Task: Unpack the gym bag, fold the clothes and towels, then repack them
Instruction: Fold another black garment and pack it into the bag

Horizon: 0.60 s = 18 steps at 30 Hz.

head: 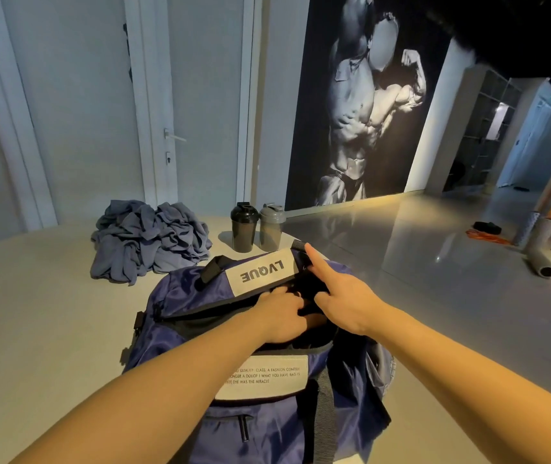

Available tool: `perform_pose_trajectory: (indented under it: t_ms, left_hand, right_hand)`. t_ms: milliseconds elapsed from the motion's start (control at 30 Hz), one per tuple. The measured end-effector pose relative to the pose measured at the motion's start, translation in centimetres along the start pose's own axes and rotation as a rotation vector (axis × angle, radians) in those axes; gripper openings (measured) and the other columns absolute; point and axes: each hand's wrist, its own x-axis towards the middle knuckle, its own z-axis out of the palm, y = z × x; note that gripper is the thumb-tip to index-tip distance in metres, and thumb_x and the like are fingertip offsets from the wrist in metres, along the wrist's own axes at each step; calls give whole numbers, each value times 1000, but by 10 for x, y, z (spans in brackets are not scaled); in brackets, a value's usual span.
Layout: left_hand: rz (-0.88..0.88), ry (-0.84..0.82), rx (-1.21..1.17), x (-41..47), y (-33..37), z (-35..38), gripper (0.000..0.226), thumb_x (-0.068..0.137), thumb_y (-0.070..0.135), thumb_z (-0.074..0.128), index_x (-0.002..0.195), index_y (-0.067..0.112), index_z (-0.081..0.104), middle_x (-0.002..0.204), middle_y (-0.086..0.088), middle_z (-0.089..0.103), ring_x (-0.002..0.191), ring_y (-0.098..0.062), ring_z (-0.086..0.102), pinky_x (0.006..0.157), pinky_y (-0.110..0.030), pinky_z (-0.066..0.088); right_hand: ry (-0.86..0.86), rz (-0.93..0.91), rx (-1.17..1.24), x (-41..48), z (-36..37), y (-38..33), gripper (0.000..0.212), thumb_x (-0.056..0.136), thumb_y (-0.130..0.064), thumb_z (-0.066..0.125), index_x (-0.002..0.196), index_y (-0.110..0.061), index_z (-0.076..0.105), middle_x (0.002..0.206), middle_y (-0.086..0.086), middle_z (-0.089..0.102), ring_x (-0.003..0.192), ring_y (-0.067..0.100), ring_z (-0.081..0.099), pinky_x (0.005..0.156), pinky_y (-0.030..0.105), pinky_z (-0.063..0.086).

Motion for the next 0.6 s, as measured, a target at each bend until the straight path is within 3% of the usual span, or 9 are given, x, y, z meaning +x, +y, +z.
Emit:
perform_pose_trajectory:
  t_ms: [67,133,200,267,300,367,433,533,600]
  left_hand:
    - [79,56,-26,-12,8,-3,49,105,53,36,130,21,63,120,-12,63,112,-30,54,100,-45,40]
    - [67,-101,-94,-21,15,2,45,110,39,28,151,24,38,95,-21,59,84,-34,55,78,-43,42]
    - [-5,-262,-168,-27,14,5,55,105,61,16,158,46,11,112,-22,58,102,-37,56,89,-40,42]
    - [-27,-255,-271,-27,11,4,83,82,94,12,155,54,17,150,-8,47,133,-30,46,113,-45,32]
    - [-6,-235,-273,-31,14,0,90,78,97,13,154,50,25,149,-5,49,130,-25,48,112,-45,33]
    - [72,-207,-125,-48,15,-10,65,98,68,22,147,29,39,114,-13,60,98,-25,57,87,-38,41]
    - [128,-58,-85,-72,17,-20,32,108,31,33,134,17,46,112,-18,60,101,-35,56,81,-40,40]
    - [216,68,-12,-109,-7,-29,47,106,52,38,144,29,53,156,6,43,144,-13,33,118,-34,28]
    - [113,197,-18,-138,-37,-30,69,96,72,33,152,33,44,164,15,25,150,-5,16,125,-34,15]
  right_hand:
    - [-16,-7,53,1,-3,-1,86,92,-20,44,155,-52,-5,156,-4,43,132,22,52,110,35,44]
    - [-26,7,110,1,-3,0,82,90,-25,38,154,-55,-3,158,-5,40,134,21,50,111,37,44]
    - [-30,21,172,2,-1,1,79,89,-28,35,154,-57,-1,159,-7,38,137,20,47,113,34,40]
    - [-32,25,189,1,0,0,77,91,-28,34,154,-56,0,160,-8,36,139,18,45,114,32,36]
    - [-32,25,177,0,-1,-1,76,92,-28,35,154,-56,0,160,-8,36,139,18,45,114,32,36]
    - [-31,24,145,-3,-3,-3,75,94,-29,35,154,-56,-2,160,-6,37,139,19,45,115,35,37]
    - [-35,16,109,-6,-6,-4,73,98,-29,36,155,-55,-3,160,-6,37,140,17,45,115,35,37]
    - [-39,8,170,-16,-11,-12,66,102,-26,41,157,-49,13,155,-11,43,127,9,57,97,26,53]
    - [96,0,168,-34,-9,-23,59,100,-21,48,150,-48,34,146,-14,52,108,7,66,90,20,51]
